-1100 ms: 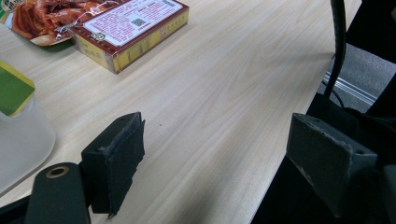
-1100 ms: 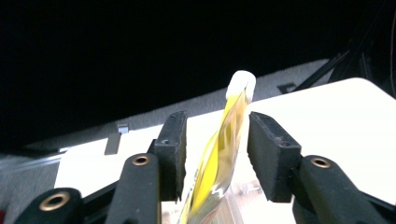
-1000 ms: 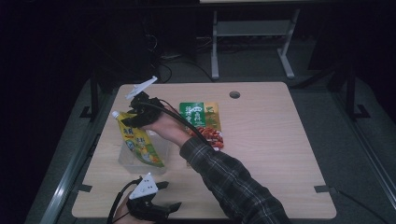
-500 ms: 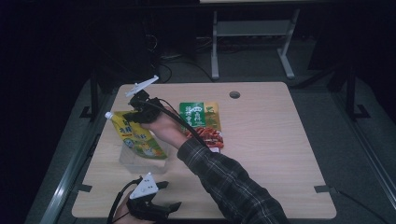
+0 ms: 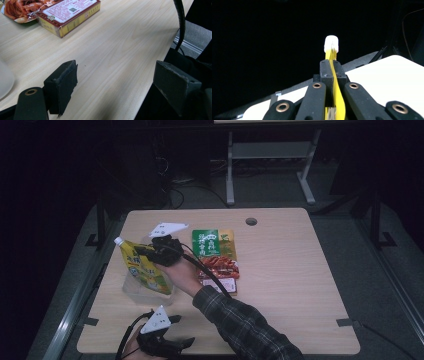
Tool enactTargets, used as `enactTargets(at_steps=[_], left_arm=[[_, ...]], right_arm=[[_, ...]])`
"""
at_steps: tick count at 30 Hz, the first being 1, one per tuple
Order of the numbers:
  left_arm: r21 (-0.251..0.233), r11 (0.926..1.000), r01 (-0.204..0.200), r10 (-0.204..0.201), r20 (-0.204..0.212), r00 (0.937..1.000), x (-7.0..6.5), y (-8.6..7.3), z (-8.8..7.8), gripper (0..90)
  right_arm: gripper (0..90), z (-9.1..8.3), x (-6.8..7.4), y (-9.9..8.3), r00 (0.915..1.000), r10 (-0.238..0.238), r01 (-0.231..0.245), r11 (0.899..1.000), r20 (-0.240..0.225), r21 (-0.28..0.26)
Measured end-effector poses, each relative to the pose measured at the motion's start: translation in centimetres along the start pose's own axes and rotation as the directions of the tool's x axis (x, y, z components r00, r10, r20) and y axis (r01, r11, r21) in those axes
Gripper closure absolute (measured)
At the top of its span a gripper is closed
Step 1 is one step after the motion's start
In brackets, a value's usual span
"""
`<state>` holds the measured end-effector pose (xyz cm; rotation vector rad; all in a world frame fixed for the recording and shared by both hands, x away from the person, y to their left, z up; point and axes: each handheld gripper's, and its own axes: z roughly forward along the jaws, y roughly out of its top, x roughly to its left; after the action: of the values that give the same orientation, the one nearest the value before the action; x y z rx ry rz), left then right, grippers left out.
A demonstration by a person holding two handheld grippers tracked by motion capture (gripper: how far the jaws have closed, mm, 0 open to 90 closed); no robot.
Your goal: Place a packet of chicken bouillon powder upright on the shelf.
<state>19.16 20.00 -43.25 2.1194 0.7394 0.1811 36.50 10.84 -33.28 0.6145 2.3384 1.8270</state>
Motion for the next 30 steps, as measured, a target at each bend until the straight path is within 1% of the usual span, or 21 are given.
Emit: enactTargets(at_steps=[1,2,4,5,6,7,8,9,10,11,14,15,17,20,22,25,28,29,30], left_arm=[[0.0,1.0,0.003,-0.003,0.001,1.0,0.0,0.0,0.0,18.7],[0.0,1.0,0.006,-0.006,0.001,1.0,-0.1,0.0,0.1,18.7],[0.001,1.0,0.006,-0.006,0.002,1.0,-0.1,0.0,0.1,18.6],[0.002,1.0,0.008,-0.008,0.002,1.0,-0.1,0.0,0.1,18.6],[0.003,1.0,0.008,-0.008,0.003,1.0,-0.1,0.0,0.1,18.7],[0.004,1.0,0.008,-0.008,0.003,1.0,-0.1,0.0,0.1,18.7],[0.004,0.9999,0.011,-0.011,0.004,0.9999,-0.1,-0.1,0.2,18.7],[0.005,0.9999,0.011,-0.011,0.003,0.9999,-0.1,-0.1,0.2,18.7],[0.005,0.9999,0.009,-0.009,0.004,1.0,-0.1,-0.1,0.2,18.7],[0.006,1.0,0.007,-0.007,0.003,1.0,-0.1,-0.1,0.2,18.7],[0.009,0.9999,0.005,-0.005,0.005,1.0,-0.1,-0.1,0.3,18.7],[0.011,0.9999,0.003,-0.003,0.005,1.0,-0.1,-0.1,0.3,18.7],[0.016,0.9999,0.002,-0.002,0.004,1.0,-0.1,-0.1,0.4,18.7],[0.019,0.9998,-0.004,0.004,0.002,1.0,0.0,0.0,0.4,18.6],[0.019,0.9998,-0.005,0.005,0.001,1.0,0.0,0.0,0.5,18.7],[0.022,0.9997,-0.007,0.007,0.002,1.0,0.0,0.1,0.8,18.6],[0.023,0.9997,-0.009,0.009,0.003,1.0,0.1,0.3,1.0,18.6],[0.024,0.9997,-0.008,0.008,0.003,1.0,0.1,0.3,1.1,18.6],[0.023,0.9997,-0.005,0.005,0.003,1.0,0.1,0.4,1.1,18.6]], right_arm=[[90.0,-0.1,0.1,-0.2,1.0,0.007,-0.007,1.0,0.003,-0.007],[90.0,-0.2,0.1,-0.5,1.0,0.004,-0.004,1.0,0.007,-0.009],[90.0,-0.3,0.1,-1.0,0.9999,0.003,-0.003,1.0,0.01,-0.001],[90.0,-0.4,0.2,-1.1,0.9999,0.011,-0.011,1.0,0.006,0.005],[90.0,-0.4,0.2,-1.4,1.0,0.005,-0.005,1.0,0.008,0.017],[90.0,-0.5,0.3,-1.6,0.9999,0.001,-0.002,1.0,0.013,0.014],[89.8,-0.7,0.4,-1.7,0.9996,-0.014,0.014,1.0,0.026,0.016],[89.4,-0.8,0.4,-1.7,0.9995,-0.02,0.019,1.0,0.025,0.025],[87.6,-0.9,0.5,-1.7,0.9994,-0.022,0.022,0.999,0.026,0.032],[80.7,-0.9,0.4,-1.6,0.9992,-0.03,0.029,0.998,0.025,0.047],[66.0,-1.1,0.5,-1.5,0.9982,-0.05,0.047,0.995,0.031,0.092],[62.5,-1.4,0.4,-1.4,0.9978,-0.056,0.052,0.993,0.034,0.108],[55.6,-1.8,0.2,-1.4,0.9974,-0.064,0.059,0.991,0.034,0.122],[46.1,-3.1,0.0,-1.3,0.998,-0.058,0.053,0.988,0.027,0.146],[42.9,-4.0,-0.2,-1.3,0.9983,-0.056,0.052,0.984,0.017,0.168],[39.6,-5.5,-0.6,-1.7,0.9983,-0.054,0.049,0.981,0.021,0.187],[38.0,-7.0,-1.1,-2.3,0.9982,-0.05,0.044,0.981,0.032,0.188],[37.5,-7.5,-1.3,-2.5,0.9976,-0.058,0.049,0.98,0.039,0.191],[36.8,-8.0,-1.4,-2.6,0.9982,-0.046,0.038,0.981,0.039,0.191]])
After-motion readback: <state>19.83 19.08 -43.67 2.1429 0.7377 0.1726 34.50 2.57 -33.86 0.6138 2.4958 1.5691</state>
